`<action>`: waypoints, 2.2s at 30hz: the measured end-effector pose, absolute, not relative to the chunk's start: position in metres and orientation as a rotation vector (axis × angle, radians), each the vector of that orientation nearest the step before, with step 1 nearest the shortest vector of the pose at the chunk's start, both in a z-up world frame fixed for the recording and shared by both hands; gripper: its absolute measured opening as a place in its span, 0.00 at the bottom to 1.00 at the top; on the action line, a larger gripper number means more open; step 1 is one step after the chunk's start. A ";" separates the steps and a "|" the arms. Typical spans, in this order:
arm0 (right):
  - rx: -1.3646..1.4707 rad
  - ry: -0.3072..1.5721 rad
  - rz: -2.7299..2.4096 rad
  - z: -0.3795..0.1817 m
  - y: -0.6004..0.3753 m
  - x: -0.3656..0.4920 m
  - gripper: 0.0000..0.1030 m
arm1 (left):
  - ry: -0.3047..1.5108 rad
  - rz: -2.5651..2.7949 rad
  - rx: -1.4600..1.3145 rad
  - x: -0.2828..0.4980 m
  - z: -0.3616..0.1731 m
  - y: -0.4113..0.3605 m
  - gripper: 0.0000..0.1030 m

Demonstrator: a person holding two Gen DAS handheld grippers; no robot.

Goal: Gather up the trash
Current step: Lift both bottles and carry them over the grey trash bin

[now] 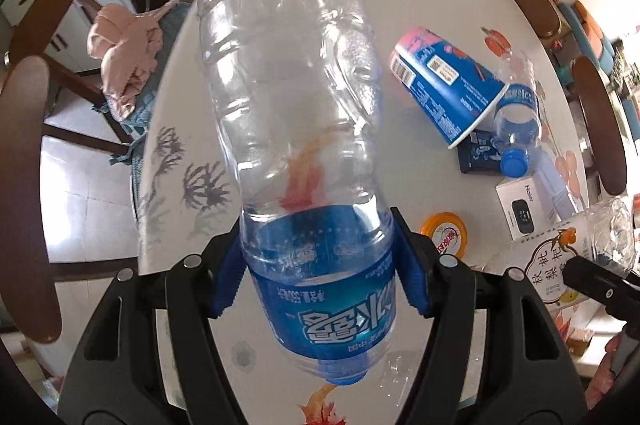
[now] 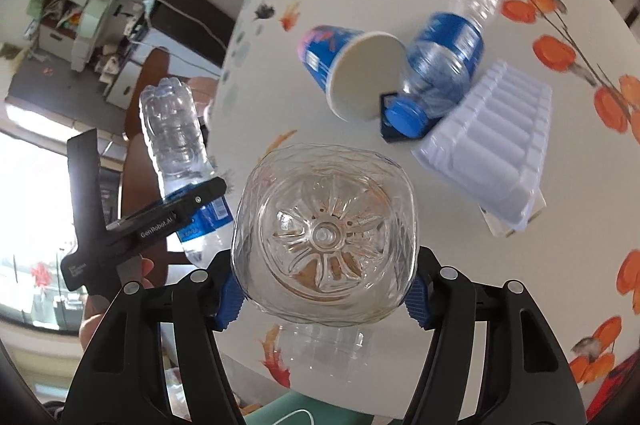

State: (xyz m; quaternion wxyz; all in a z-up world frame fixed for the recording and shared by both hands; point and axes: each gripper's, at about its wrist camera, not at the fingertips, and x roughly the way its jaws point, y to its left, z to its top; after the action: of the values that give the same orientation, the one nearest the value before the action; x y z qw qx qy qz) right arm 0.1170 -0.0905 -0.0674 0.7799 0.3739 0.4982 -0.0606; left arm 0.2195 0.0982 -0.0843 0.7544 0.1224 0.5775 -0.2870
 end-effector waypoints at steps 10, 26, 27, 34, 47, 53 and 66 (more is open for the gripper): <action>0.697 1.077 0.146 -0.042 -0.082 0.130 0.62 | 1.180 -0.395 0.128 0.178 -0.050 0.141 0.60; 0.432 1.201 0.701 -0.020 0.018 0.085 0.62 | 1.171 0.140 -0.165 -0.007 -0.034 0.270 0.60; 0.420 1.213 0.725 -0.021 0.031 0.079 0.62 | 1.173 0.163 -0.182 -0.017 -0.037 0.281 0.60; 0.303 1.305 0.856 -0.035 0.125 0.038 0.62 | 1.195 0.276 -0.266 -0.082 -0.057 0.348 0.60; 0.159 1.486 0.897 -0.102 0.255 -0.031 0.62 | 1.324 0.389 -0.352 -0.176 -0.133 0.456 0.60; 0.129 1.559 0.865 -0.150 0.282 -0.039 0.62 | 1.383 0.381 -0.363 -0.193 -0.176 0.477 0.60; 0.010 1.700 0.777 -0.301 0.322 -0.048 0.62 | 1.487 0.305 -0.436 -0.198 -0.315 0.485 0.60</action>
State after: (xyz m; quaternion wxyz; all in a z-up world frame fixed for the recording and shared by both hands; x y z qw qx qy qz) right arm -0.0481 0.3219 -0.3007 0.5942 0.0045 0.7315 0.3345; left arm -0.1983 0.4850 -0.3152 0.7042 -0.1961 0.6684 0.1373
